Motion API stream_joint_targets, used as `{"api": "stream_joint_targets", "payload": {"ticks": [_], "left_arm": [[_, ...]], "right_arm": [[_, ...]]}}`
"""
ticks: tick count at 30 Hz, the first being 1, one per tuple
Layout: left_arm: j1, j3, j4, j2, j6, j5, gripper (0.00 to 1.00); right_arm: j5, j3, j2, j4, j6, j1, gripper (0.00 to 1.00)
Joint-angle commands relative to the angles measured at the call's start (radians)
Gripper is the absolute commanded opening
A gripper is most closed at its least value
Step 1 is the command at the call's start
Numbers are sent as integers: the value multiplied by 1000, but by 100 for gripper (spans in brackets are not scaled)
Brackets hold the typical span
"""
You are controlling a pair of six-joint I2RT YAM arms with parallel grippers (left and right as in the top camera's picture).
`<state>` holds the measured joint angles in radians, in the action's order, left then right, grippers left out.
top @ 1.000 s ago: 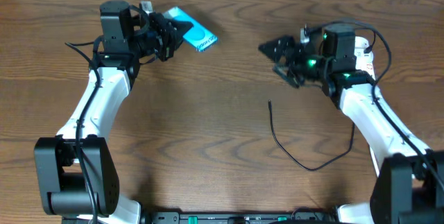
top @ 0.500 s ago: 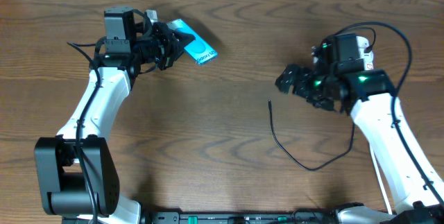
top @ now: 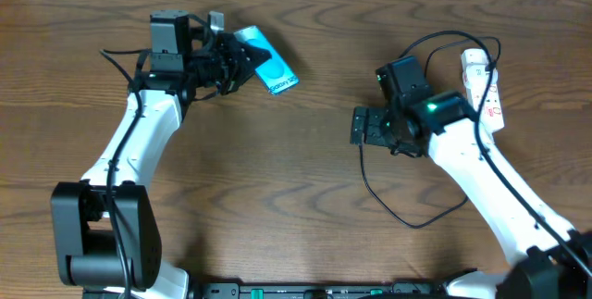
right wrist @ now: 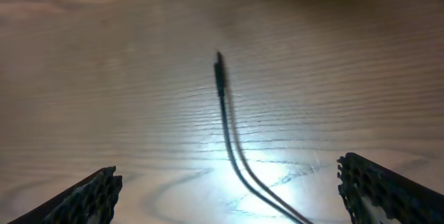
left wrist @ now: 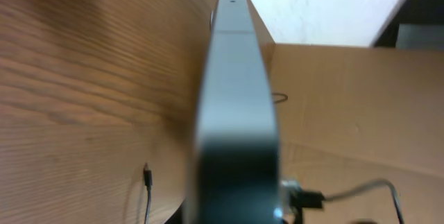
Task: Plug charger to phone and switch on socket
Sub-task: 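Move the right gripper down over the black charger cable connector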
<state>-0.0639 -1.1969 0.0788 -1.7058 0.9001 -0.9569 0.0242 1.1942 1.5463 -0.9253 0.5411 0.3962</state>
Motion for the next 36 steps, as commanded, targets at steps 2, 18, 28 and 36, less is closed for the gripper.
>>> {"api": "stream_joint_targets", "payload": {"ticks": [2,18,28,36], "left_arm": [[-10,-2,-10,-18,-41,-53,7],[-11,17,-8,-23,-92,-40,7],[-11,18,-8,-23,-96,-38,8],[-11,18,-8,-23,-96,-37,8]], "right_arm": [[-34,2,74,14,11,5,99],[-33,2,207,69,20,33,98],[-34,1,275,93,50,41,93],[-34,1,320,126,55,44,86]]}}
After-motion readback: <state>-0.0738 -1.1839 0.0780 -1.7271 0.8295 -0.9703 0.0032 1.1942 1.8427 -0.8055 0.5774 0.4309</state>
